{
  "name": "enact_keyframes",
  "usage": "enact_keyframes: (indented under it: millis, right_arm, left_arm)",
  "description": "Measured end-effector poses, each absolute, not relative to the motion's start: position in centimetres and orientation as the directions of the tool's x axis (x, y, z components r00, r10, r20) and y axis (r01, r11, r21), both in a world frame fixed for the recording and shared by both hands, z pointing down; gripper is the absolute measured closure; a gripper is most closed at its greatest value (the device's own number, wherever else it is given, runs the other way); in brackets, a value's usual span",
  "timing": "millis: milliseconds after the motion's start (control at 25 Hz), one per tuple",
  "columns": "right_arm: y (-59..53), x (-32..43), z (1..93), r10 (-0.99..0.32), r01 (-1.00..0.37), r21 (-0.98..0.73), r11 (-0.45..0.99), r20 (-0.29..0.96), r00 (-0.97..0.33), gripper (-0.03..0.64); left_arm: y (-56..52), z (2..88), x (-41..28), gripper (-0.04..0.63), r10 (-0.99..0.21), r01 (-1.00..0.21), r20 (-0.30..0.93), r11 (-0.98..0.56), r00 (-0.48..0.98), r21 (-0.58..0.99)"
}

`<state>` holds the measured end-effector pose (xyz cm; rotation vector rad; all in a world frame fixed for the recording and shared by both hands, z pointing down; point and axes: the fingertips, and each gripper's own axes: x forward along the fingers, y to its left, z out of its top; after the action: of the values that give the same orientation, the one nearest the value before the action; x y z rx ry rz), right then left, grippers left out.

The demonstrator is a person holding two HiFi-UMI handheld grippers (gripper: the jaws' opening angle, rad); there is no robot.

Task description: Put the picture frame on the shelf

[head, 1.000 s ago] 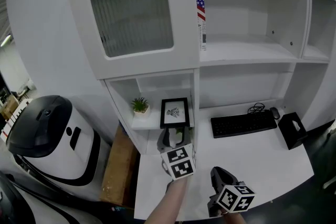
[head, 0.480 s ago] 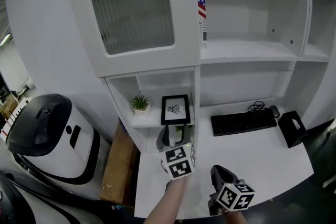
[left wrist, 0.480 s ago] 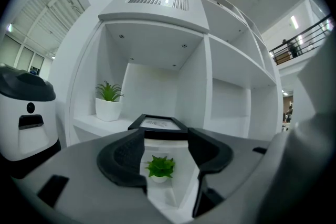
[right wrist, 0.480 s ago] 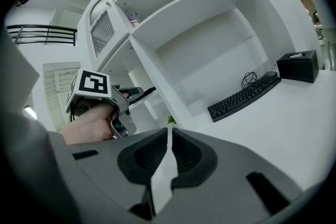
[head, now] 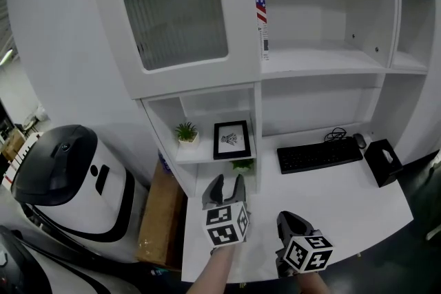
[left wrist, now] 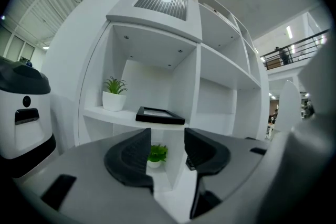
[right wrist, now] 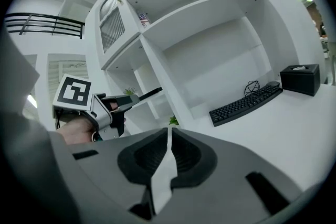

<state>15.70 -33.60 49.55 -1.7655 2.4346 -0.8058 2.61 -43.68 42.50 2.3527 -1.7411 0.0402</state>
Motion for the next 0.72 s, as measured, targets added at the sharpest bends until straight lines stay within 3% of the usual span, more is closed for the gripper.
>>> enact_keyframes:
  millis: [720]
  right_arm:
    - [-31.5,14.2,48.4,-0.896,-0.901,-0.357,0.244,0.272,-0.351,0.616]
  left_arm:
    - [-36.8,45.4,0.5,0.545,-0.883,-0.905,0.203,-0.403,0.423,0.133]
